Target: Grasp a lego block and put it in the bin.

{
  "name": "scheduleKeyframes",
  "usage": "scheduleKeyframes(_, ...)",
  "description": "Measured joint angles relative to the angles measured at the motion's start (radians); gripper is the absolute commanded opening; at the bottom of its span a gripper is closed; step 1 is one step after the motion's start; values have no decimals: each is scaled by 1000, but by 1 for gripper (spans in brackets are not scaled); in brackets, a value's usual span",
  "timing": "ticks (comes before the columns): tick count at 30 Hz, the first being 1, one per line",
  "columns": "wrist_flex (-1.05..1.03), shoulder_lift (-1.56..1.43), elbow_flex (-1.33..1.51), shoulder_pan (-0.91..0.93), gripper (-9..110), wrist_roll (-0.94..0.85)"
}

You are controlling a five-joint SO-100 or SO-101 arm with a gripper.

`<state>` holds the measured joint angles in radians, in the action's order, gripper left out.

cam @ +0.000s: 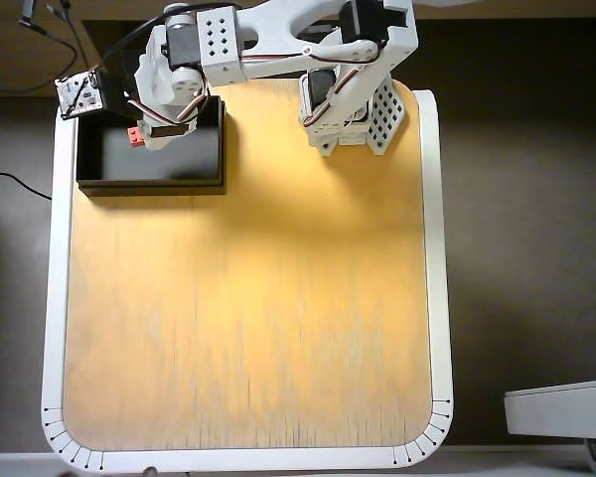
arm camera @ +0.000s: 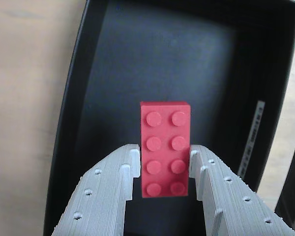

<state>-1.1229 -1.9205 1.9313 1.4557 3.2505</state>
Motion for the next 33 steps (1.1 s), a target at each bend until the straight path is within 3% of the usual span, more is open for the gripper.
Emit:
scheduleKeyframes(18, 0, -15, 0, 32, 21, 51)
scheduleKeyframes(24, 18, -147, 2, -84, 21, -49)
scheduleKeyframes(33, 153, -388, 2, -405, 21, -216)
